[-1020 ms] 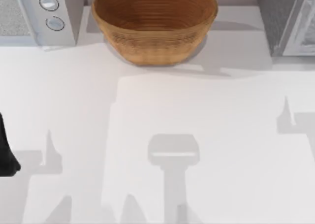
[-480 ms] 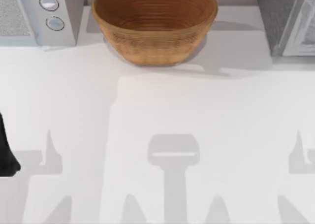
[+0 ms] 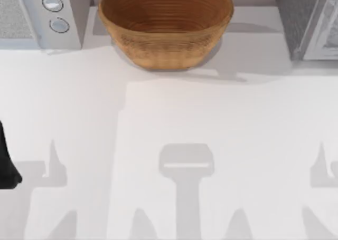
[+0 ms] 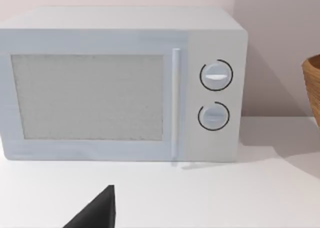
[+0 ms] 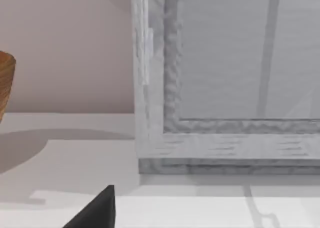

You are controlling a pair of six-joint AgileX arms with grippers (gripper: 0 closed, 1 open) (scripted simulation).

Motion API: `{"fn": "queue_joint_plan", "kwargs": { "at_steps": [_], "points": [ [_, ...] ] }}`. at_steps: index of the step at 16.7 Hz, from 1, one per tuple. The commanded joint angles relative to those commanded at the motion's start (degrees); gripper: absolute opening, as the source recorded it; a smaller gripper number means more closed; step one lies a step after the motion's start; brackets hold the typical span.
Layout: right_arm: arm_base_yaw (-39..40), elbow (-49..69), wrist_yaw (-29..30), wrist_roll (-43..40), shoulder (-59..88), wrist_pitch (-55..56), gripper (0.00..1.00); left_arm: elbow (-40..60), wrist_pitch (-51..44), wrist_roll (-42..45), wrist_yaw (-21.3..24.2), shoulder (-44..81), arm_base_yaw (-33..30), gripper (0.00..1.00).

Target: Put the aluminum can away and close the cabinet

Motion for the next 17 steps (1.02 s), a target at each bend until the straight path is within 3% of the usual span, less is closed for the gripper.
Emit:
{"fn": "queue_joint_plan", "kwargs": {
  "at_steps": [6, 17],
  "points": [
    [-7.8, 2.8, -7.7, 0.2, 11.8, 9.1, 1.00, 0.0, 0.0, 0.0, 0.0, 0.0, 0.0, 1.00],
    [-40.1, 14.3, -39.5, 0.9, 60.3, 46.9, 1.00, 0.0, 0.0, 0.0, 0.0, 0.0, 0.0, 1.00]
  ]
}}
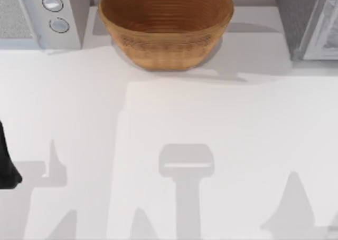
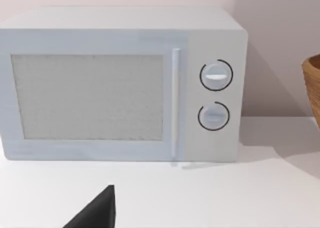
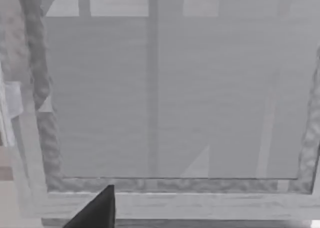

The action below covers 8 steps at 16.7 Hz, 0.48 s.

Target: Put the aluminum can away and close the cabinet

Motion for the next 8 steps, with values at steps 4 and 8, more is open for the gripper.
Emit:
{"fn": "queue_joint_plan", "kwargs": {
  "at_steps": [4, 8],
  "points": [
    [-10.6, 3.8, -10.4, 0.2, 16.0, 12.5, 1.00, 0.0, 0.0, 0.0, 0.0, 0.0, 0.0, 1.00],
    [-17.4, 6.2, -17.1, 0.4, 26.2, 20.4, 1.00, 0.0, 0.0, 0.0, 0.0, 0.0, 0.0, 1.00]
  ]
}}
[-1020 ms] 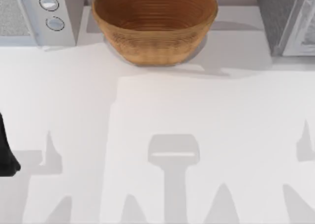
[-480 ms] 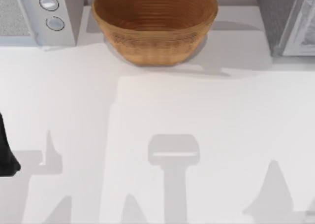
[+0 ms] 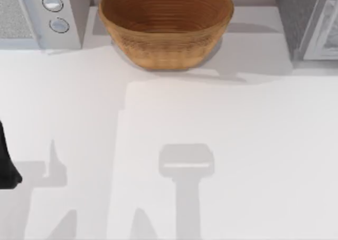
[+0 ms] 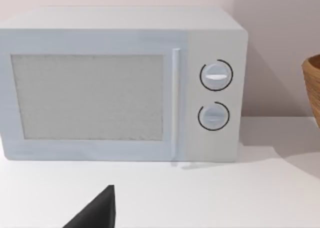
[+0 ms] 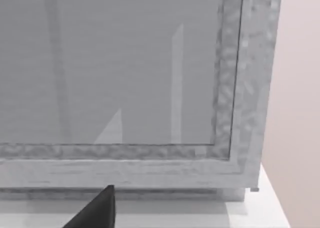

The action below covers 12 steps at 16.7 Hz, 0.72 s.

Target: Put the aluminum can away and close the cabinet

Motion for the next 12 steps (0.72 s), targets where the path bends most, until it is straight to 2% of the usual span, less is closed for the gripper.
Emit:
{"fn": "queue_joint_plan", "kwargs": {
  "at_steps": [8, 12],
  "points": [
    [-1.1, 0.3, -1.2, 0.0, 1.9, 1.4, 1.00, 0.0, 0.0, 0.0, 0.0, 0.0, 0.0, 1.00],
    [-1.2, 5.3, -1.3, 0.0, 1.2, -4.3, 1.00, 0.0, 0.0, 0.0, 0.0, 0.0, 0.0, 1.00]
  ]
}}
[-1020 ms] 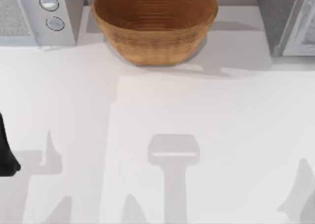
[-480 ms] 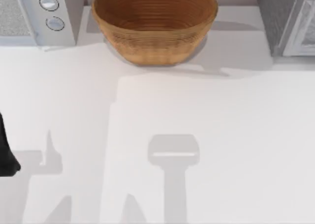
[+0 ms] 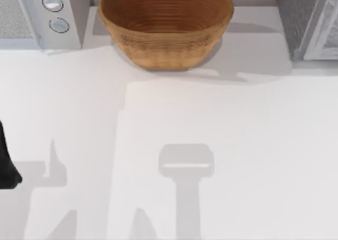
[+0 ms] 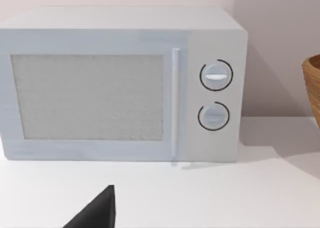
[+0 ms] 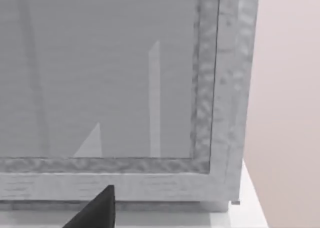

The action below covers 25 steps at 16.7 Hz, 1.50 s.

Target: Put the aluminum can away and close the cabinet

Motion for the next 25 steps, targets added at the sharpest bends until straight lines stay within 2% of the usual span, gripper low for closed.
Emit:
{"fn": "queue_joint_plan", "kwargs": {
  "at_steps": [5, 17, 21, 25],
  "points": [
    [-0.3, 15.2, -0.3, 0.0, -2.2, -17.4, 1.00, 0.0, 0.0, 0.0, 0.0, 0.0, 0.0, 1.00],
    [-0.9, 62.0, -1.1, 0.0, -9.4, -71.5, 1.00, 0.0, 0.0, 0.0, 0.0, 0.0, 0.0, 1.00],
    [-1.0, 71.5, -1.2, 0.0, -10.9, -82.5, 1.00, 0.0, 0.0, 0.0, 0.0, 0.0, 0.0, 1.00],
    [-1.1, 73.9, -1.2, 0.0, -11.3, -85.2, 1.00, 0.0, 0.0, 0.0, 0.0, 0.0, 0.0, 1.00]
  ]
}}
